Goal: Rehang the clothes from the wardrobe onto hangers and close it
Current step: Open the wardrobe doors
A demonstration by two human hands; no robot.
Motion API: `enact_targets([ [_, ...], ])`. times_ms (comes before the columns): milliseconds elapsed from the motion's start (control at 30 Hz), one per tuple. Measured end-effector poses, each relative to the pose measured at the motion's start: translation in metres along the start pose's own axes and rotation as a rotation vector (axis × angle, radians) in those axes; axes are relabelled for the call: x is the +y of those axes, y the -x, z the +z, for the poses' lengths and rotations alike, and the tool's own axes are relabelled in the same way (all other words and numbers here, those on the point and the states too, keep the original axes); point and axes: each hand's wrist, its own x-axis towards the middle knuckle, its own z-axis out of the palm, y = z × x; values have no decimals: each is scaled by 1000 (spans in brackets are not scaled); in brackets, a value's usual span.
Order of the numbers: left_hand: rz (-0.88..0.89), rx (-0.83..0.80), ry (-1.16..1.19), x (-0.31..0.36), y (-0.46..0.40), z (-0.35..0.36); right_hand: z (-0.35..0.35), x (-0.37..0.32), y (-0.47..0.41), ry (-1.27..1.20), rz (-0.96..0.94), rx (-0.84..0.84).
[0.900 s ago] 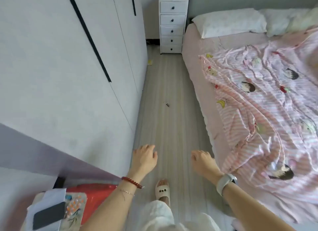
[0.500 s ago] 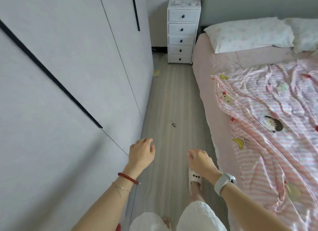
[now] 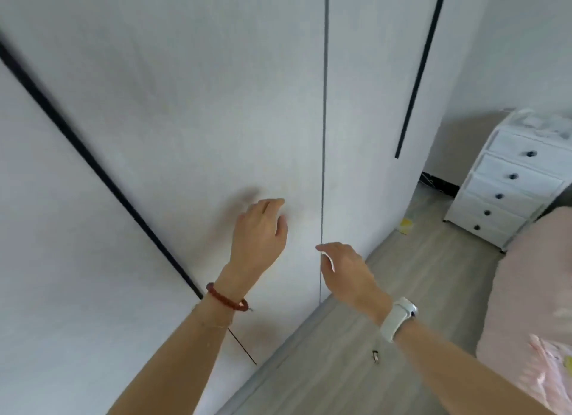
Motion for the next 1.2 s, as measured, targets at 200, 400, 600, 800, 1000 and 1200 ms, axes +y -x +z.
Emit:
enact_targets([
  [200,-51,418,-96,-12,-32,-119,-46,-99,-83,-135,-472,185],
  [400,-77,794,-189,-22,-38,-229,-90,-213,-113,-218,-829,489],
  [600,-248,842,-331,-39,-51,-270,-110,-288,-140,23,-948,724],
  [800,-377,905,-508,-39,-59,-249,-100,-286,-165,291,-963,720],
  [1000,-456,894,-363,-37,-60,-250,-104,-284,-166,320,-969,644],
  [1200,-500,817,-305,-5,-40,-254,-105,-258,-144,51,-1023,371],
])
